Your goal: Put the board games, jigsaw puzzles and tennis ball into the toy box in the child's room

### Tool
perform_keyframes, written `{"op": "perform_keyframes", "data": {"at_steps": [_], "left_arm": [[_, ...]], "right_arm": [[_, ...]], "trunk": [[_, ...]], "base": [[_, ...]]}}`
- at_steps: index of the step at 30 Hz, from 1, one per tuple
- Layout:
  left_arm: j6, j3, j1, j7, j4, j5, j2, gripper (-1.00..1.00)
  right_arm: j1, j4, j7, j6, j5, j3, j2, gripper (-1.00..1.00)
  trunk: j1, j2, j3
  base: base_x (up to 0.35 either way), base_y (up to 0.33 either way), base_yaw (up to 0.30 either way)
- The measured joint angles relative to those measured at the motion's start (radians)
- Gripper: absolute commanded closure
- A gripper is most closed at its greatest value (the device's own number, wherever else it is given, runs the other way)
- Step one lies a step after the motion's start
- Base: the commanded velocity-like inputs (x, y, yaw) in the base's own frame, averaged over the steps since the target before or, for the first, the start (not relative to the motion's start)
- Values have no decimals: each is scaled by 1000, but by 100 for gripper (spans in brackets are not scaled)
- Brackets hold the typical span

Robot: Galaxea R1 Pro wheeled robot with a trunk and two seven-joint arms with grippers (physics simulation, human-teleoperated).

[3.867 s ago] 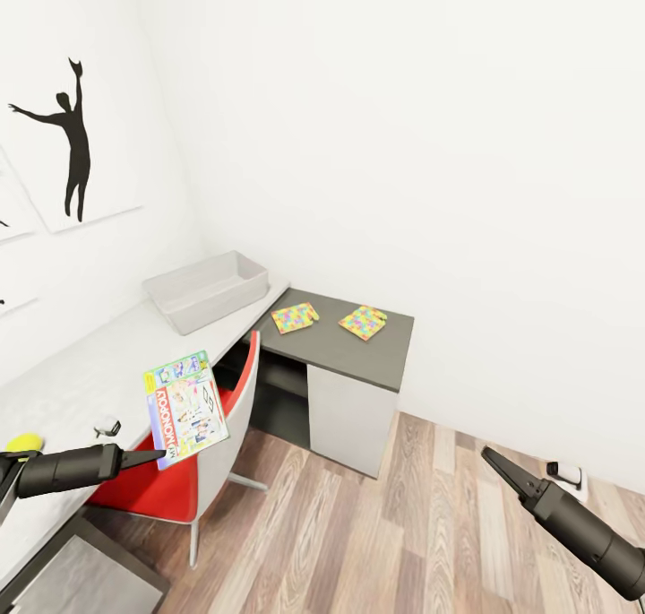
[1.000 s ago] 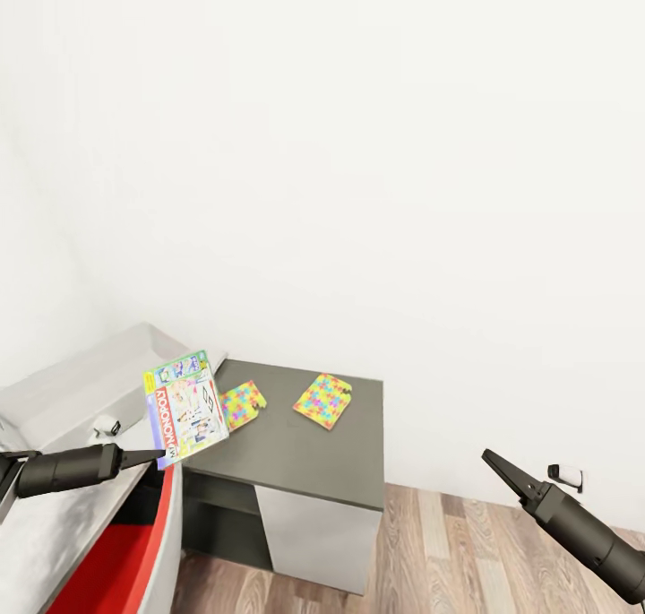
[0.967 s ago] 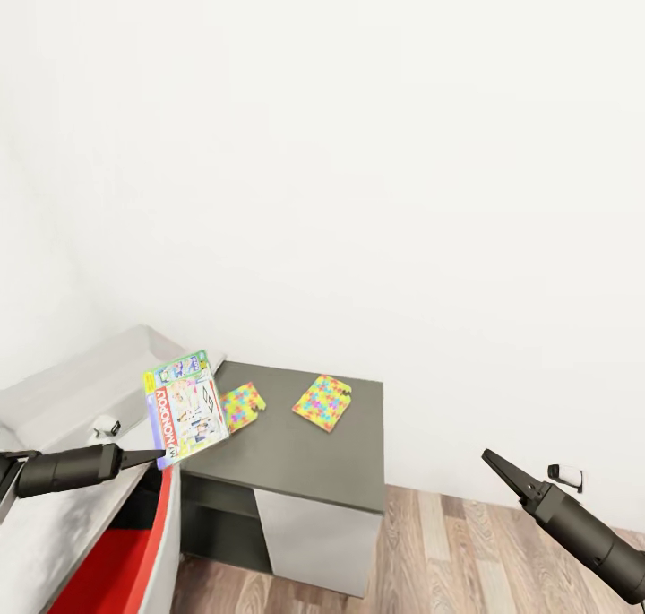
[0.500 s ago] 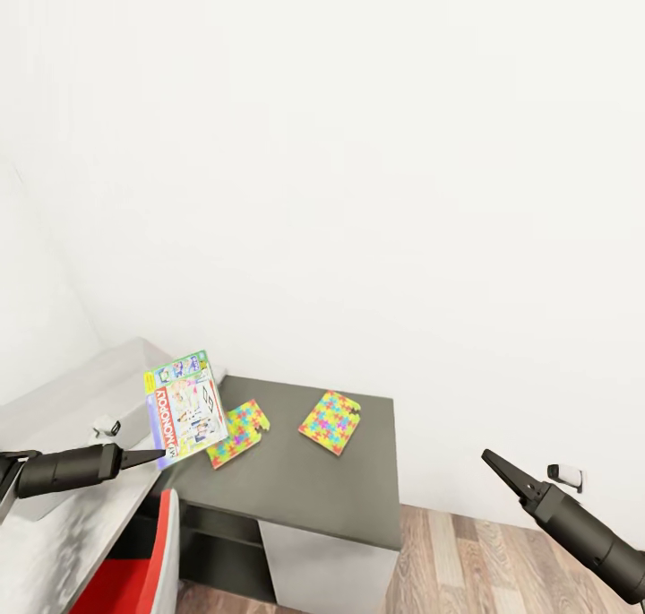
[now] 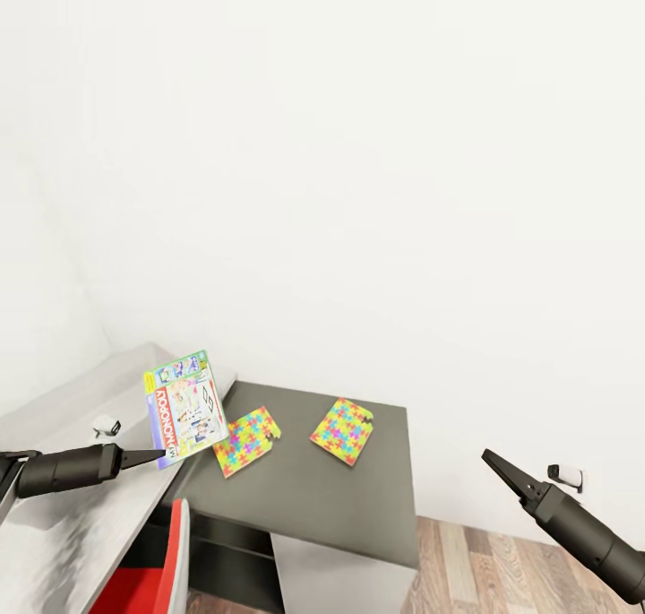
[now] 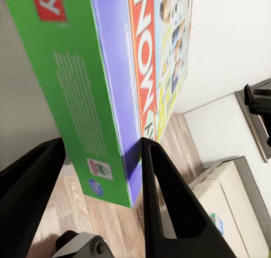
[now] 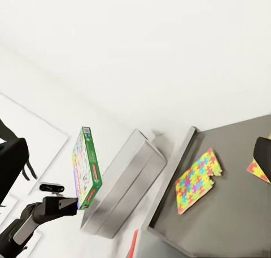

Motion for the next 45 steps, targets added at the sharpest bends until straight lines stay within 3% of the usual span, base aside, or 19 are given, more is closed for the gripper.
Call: {"op": "perform_keyframes", "data": {"at_steps": [45], "left_arm": [[0, 1, 0, 0, 0, 0, 0, 100]], "right_arm": [[0, 0, 0, 1, 0, 0, -1, -100]], "trunk": [[0, 0, 28]], "base": [[39, 27, 14]]}}
